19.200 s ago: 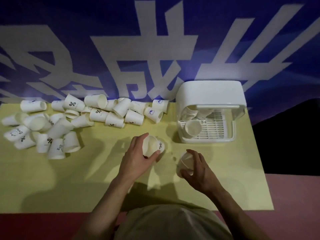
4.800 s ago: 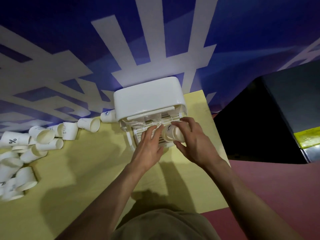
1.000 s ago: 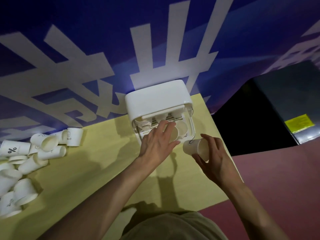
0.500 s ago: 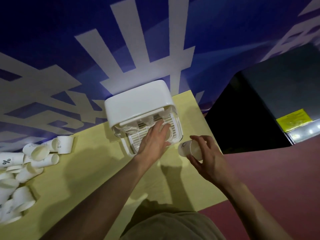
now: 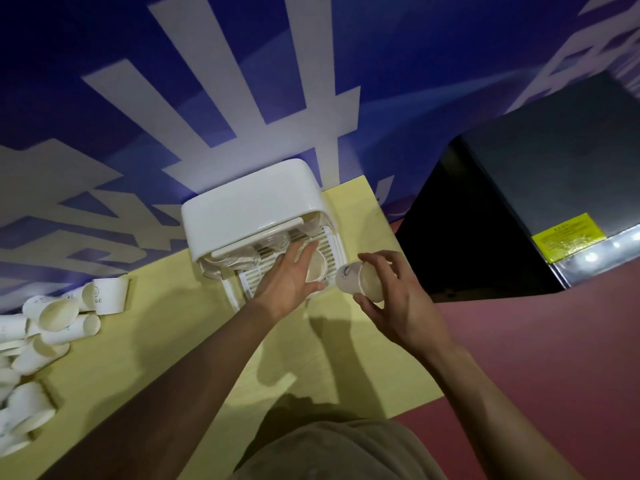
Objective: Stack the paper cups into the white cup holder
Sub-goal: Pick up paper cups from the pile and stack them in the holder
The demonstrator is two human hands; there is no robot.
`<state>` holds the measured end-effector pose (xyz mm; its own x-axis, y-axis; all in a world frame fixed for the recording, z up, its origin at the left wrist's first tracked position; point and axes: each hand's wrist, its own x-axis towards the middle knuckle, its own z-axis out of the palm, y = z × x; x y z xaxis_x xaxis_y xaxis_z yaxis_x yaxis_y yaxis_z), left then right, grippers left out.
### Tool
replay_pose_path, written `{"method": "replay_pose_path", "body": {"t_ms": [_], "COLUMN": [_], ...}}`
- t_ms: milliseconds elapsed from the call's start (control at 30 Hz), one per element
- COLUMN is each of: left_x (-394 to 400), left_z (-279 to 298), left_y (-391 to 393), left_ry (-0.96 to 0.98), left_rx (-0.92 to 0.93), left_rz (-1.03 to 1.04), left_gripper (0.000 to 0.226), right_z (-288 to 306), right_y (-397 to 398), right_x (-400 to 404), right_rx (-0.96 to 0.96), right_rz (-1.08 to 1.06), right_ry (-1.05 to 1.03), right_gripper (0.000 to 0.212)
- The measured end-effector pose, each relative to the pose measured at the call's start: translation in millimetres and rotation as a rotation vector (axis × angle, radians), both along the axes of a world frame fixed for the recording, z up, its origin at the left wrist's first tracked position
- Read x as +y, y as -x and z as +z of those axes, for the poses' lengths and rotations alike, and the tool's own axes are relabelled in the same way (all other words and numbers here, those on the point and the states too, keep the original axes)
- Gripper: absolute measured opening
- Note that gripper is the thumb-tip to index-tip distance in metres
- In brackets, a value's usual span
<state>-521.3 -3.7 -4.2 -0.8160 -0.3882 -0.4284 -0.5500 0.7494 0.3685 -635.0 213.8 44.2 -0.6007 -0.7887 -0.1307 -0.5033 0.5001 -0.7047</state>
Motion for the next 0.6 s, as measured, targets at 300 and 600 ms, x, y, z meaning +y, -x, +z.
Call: {"method": "replay_pose_path", "body": {"t_ms": [300,600], "left_x": [6,23], "left_z": [19,35], "left_y": [-78,-158], "left_ry": [0.072,0.122], "left_rx": [0.223,0.261], "left_rz": [0.115,0.318], "left_gripper": [0.066,0.055], "right_z": [7,-46], "right_y": [-13,-21], "right_x": [-73,-110], "right_rx": [0.282,0.351], "right_rz": [0.282,0.423], "right_ry": [-0.067,-0.279], "right_gripper": [0.063,0.071]}}
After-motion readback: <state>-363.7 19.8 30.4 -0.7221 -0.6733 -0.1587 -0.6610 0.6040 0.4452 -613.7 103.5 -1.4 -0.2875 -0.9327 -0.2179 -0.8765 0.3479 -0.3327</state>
